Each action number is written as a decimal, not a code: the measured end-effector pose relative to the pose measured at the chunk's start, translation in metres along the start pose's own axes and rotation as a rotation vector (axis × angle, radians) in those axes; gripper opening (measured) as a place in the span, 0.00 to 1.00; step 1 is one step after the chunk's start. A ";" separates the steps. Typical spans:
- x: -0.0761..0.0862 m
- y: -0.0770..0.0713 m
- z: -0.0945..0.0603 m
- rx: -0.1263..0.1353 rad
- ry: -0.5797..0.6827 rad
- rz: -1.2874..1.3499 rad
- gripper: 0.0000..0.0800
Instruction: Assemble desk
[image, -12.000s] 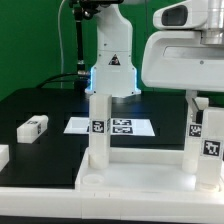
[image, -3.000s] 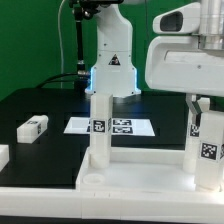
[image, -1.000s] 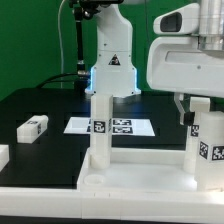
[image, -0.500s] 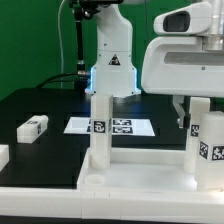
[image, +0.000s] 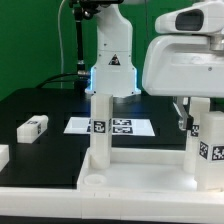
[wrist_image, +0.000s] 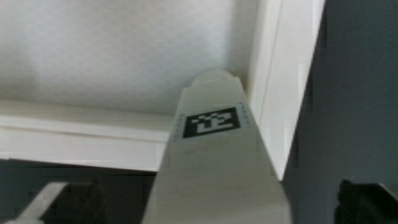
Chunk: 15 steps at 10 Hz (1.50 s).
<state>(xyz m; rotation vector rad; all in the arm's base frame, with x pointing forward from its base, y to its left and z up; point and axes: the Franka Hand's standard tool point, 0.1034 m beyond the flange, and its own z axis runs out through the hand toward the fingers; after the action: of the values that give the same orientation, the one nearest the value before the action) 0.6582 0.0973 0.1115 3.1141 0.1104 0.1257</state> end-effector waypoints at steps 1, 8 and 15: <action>0.000 0.000 0.000 -0.002 0.000 -0.041 0.81; 0.000 0.001 0.000 0.000 -0.001 0.158 0.36; -0.001 0.003 0.002 0.027 -0.012 0.797 0.36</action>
Offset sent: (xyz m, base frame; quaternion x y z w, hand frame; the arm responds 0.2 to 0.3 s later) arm 0.0000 0.0000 0.0000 0.0000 0.0000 0.0000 1.0000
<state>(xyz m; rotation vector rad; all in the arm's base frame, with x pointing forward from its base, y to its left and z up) 0.6573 0.0939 0.1097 2.9691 -1.1264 0.1119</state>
